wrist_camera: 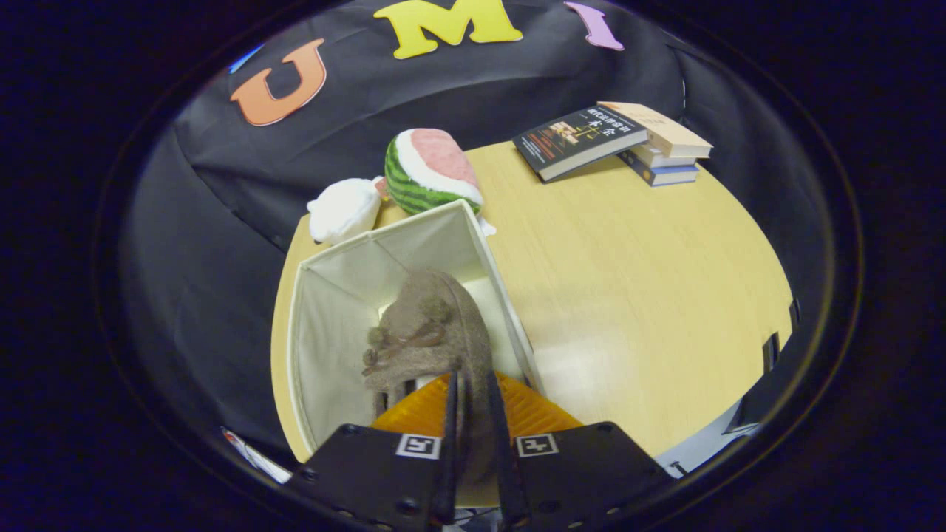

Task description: Open the storage box then place both shoes into the box .Put the left shoe in first, then the right shoe, with the right side of both shoes facing outward in a uniform manner.

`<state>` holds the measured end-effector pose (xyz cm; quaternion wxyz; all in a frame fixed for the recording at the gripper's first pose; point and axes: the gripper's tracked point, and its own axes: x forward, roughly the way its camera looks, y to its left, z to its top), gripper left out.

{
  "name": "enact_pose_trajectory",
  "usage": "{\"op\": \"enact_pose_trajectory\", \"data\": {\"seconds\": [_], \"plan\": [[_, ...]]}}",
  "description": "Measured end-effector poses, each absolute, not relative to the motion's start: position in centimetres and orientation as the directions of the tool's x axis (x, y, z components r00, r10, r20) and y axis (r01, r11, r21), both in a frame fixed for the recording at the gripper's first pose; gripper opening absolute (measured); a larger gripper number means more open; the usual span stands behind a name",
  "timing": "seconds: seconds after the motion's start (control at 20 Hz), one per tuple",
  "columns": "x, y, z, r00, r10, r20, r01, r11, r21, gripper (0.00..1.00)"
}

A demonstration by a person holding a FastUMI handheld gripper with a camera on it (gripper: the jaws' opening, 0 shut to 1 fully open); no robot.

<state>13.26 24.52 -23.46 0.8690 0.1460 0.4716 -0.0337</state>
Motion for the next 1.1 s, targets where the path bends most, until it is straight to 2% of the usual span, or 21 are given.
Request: {"op": "enact_pose_trajectory", "data": {"seconds": [0.05, 0.4, 0.5, 0.65, 1.1], "plan": [[13.3, 24.7, -23.1, 0.56, 0.083, -0.824, 0.189, 0.956, 0.224, 0.35], [13.5, 24.7, -19.7, 0.651, 0.074, -0.755, 0.089, 0.981, 0.172, 0.76], [13.3, 24.3, -17.8, 0.69, 0.075, -0.72, 0.064, 0.985, 0.163, 0.9], [12.8, 22.7, -14.1, 0.75, 0.068, -0.658, 0.041, 0.988, 0.149, 0.96], [8.7, 12.9, -1.9, 0.905, -0.009, -0.425, 0.045, 0.996, 0.074, 0.97]]}}
